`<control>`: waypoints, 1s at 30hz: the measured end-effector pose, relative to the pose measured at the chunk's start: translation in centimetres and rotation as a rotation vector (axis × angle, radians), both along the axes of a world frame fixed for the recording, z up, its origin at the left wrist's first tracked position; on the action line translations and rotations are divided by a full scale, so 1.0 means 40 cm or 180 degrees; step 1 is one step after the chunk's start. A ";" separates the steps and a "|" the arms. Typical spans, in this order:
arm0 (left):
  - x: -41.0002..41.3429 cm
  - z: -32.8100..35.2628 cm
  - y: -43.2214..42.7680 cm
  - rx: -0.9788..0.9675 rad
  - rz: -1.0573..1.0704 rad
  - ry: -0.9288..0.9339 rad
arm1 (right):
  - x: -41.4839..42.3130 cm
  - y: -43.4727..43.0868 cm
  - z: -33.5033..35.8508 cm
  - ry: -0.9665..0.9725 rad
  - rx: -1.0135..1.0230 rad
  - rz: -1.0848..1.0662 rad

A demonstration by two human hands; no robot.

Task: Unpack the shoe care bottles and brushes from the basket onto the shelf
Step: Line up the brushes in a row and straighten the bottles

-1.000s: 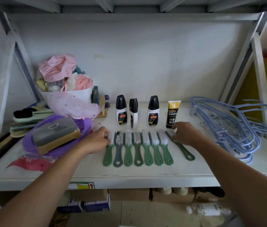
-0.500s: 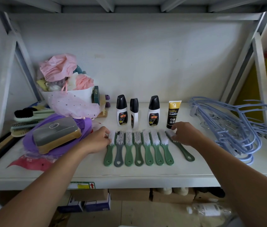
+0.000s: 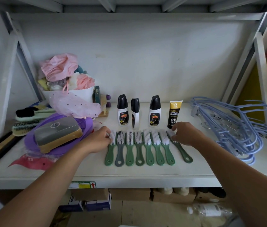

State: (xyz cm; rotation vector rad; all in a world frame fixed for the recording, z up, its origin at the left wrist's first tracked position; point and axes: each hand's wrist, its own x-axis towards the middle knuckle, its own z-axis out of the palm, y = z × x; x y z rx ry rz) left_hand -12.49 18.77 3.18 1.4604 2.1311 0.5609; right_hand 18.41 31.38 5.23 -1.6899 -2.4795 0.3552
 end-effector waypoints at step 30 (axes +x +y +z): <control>0.005 0.014 -0.010 -0.0072 0.0049 -0.0155 | 0.007 0.024 -0.012 0.0186 0.0107 -0.0038</control>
